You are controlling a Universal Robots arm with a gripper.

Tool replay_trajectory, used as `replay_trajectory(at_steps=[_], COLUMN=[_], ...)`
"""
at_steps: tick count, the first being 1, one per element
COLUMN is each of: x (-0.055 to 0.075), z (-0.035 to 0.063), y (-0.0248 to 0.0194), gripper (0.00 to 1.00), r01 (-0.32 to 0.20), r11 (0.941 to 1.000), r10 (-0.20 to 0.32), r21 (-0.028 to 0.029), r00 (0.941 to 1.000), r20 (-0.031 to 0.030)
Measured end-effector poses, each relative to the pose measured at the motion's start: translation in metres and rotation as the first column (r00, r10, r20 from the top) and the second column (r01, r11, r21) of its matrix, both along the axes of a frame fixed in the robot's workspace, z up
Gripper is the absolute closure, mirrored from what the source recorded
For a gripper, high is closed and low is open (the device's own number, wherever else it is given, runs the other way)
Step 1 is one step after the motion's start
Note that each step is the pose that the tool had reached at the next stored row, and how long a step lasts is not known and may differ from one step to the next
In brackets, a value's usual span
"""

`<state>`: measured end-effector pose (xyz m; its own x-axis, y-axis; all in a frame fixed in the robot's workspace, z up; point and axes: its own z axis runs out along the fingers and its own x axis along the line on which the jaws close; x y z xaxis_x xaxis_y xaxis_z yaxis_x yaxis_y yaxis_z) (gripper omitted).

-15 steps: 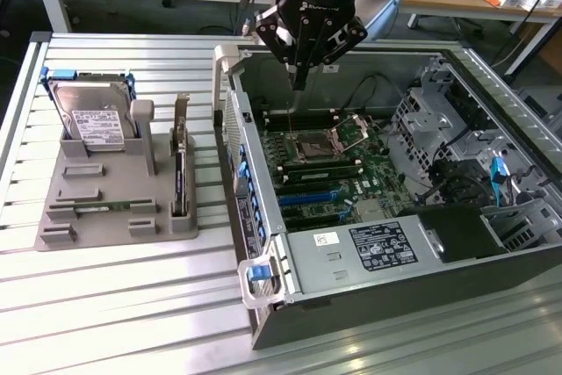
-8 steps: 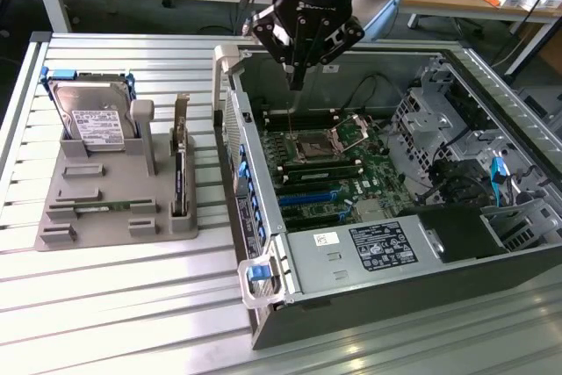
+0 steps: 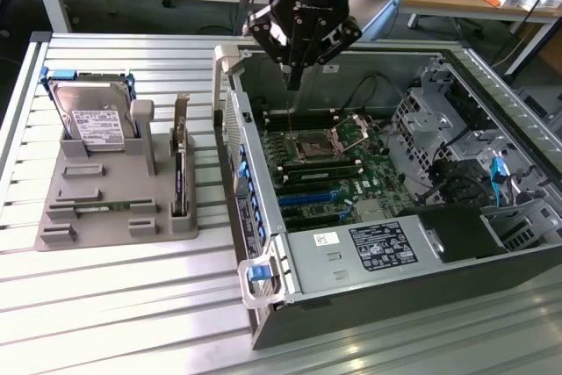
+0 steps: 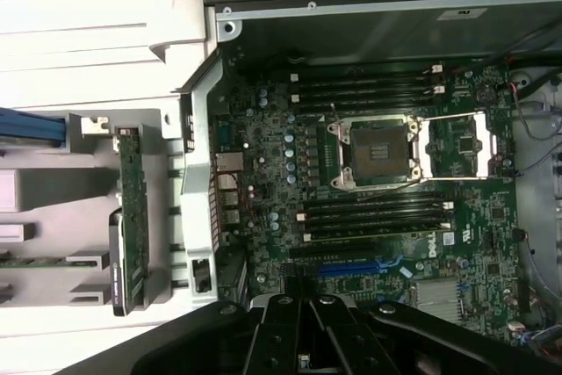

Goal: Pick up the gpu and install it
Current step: 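Reach for the gpu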

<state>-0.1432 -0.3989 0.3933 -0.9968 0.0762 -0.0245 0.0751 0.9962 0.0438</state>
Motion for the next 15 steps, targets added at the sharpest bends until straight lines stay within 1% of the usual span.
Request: replay_trajectory(at_steps=[15], x=[-0.0065], z=[0.0000], y=[0.0000], gripper=[0.89], r01=[0.000], r11=[1.0000], r10=[0.000], r21=[-0.0016], r00=[1.0000], r20=[0.0000])
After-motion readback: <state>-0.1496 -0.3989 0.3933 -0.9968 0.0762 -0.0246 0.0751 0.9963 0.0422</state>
